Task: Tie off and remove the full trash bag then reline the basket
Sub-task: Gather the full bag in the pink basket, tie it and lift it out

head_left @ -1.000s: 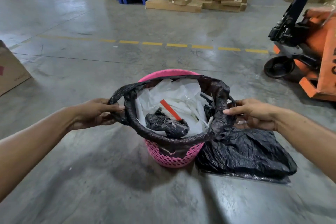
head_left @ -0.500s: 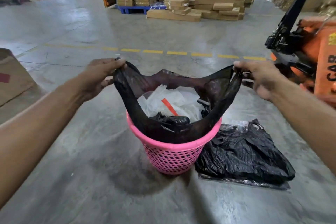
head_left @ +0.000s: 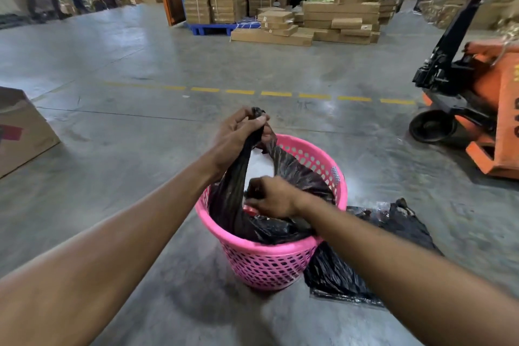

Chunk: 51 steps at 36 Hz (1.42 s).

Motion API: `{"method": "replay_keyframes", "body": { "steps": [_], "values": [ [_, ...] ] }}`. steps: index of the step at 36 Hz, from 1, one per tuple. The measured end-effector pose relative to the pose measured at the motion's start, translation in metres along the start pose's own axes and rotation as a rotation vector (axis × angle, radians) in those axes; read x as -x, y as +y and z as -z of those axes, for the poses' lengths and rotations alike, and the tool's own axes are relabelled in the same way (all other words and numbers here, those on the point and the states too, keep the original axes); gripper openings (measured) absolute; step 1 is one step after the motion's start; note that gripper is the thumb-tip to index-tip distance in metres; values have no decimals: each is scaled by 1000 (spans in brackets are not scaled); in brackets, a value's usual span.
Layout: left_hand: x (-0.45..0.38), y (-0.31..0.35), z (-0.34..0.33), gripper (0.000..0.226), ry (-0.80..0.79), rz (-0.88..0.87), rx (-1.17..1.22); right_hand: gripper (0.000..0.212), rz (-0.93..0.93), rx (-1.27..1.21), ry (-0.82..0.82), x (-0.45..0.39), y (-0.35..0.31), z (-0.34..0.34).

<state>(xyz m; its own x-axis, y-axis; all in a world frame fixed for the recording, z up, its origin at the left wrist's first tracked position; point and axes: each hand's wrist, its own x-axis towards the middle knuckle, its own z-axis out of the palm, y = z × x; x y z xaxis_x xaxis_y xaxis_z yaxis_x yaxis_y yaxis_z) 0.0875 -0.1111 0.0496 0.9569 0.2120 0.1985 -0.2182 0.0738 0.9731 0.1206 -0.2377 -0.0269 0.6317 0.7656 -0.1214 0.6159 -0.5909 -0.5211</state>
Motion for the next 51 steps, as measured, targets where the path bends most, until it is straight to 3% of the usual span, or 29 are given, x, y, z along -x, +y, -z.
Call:
{"method": "replay_keyframes", "body": {
  "steps": [4, 7, 9, 13, 17, 19, 22, 24, 26, 28, 30, 32, 34, 39, 45, 51],
  "values": [
    [3, -9, 3, 21, -76, -16, -106, 33, -31, 98, -50, -8, 6, -20],
    [2, -11, 6, 34, -73, -38, -192, 29, -5, 61, 4, -9, 5, -5],
    [0, -11, 13, 32, -7, -11, -176, 26, 6, -91, 84, -6, 8, 14],
    [-9, -14, 39, 33, 138, 125, 83, 23, -10, -553, 268, 8, 16, 69],
    [-8, -14, 51, 50, 43, 178, 258, 31, -17, -745, 534, 29, 14, 125],
    [-7, -12, 41, 61, -62, 166, 268, 30, 28, -681, 549, 37, 7, 143],
    [-7, -14, 19, 70, -221, 70, -10, 36, 102, -169, 551, 36, -8, 147],
    [-3, -18, 3, 46, -293, 9, -265, 34, 192, 160, 561, 34, -23, 140],
    [1, -20, -9, 21, -312, 75, -388, 28, 279, 340, 539, 31, -40, 132],
    [7, -21, -16, 34, -313, 194, -429, 24, 317, 437, 479, 22, -49, 122],
    [10, -22, -19, 34, -288, 255, -433, 21, 333, 375, 460, 15, -50, 117],
    [8, -17, -21, 37, -222, 230, -335, 14, 313, 95, 538, 12, -43, 124],
    [8, -12, -15, 54, -200, 247, -204, 21, 246, -119, 581, 16, -28, 136],
    [5, -12, 5, 66, -267, 312, -44, 34, 282, -55, 399, 29, -1, 122],
    [4, -8, 12, 61, -385, 438, 167, 6, 327, -126, 673, 23, 9, 104],
    [3, -12, 25, 56, -400, 503, 202, 7, 282, -194, 687, 33, 14, 109]
  ]
}}
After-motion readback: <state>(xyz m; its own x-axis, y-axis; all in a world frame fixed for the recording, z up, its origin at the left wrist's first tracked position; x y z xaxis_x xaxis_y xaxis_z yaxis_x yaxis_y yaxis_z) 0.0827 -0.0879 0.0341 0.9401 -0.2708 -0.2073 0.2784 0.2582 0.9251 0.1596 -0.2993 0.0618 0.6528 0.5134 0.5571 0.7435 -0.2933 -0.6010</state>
